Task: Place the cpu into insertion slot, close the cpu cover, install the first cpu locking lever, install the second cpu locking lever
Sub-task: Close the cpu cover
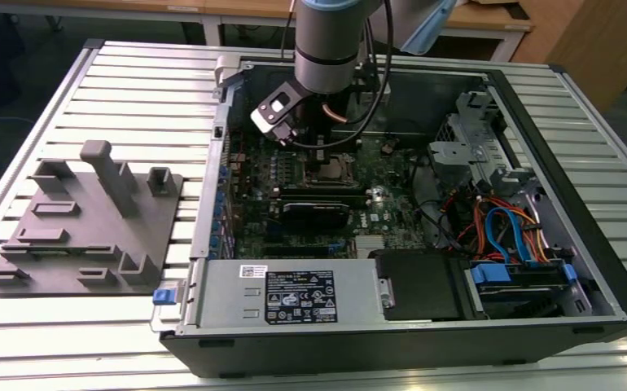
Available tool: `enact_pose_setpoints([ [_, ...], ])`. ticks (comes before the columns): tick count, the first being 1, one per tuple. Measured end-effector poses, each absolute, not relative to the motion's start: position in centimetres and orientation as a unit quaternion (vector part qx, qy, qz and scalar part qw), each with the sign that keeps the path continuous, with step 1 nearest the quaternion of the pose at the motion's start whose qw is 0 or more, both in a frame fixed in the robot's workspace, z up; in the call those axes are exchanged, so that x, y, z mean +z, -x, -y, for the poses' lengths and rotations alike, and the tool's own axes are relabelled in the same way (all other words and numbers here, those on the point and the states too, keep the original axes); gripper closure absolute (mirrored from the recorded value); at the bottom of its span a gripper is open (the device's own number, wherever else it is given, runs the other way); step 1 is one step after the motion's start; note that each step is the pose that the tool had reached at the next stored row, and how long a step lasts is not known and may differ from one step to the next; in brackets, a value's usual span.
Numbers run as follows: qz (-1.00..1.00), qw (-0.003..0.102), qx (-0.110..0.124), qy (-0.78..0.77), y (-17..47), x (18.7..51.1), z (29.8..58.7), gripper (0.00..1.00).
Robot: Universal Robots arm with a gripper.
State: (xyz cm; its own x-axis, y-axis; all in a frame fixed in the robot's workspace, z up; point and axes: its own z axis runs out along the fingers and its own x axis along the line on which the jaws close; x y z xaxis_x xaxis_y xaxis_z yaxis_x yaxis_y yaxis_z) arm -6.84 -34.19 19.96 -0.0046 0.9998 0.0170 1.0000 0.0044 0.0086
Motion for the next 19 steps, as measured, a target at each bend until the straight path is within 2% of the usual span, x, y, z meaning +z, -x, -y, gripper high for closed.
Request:
enact_pose_setpoints([
  [19,0.709,0.003,-0.009,0.705,4.4,20.3,34.2,0.9],
])
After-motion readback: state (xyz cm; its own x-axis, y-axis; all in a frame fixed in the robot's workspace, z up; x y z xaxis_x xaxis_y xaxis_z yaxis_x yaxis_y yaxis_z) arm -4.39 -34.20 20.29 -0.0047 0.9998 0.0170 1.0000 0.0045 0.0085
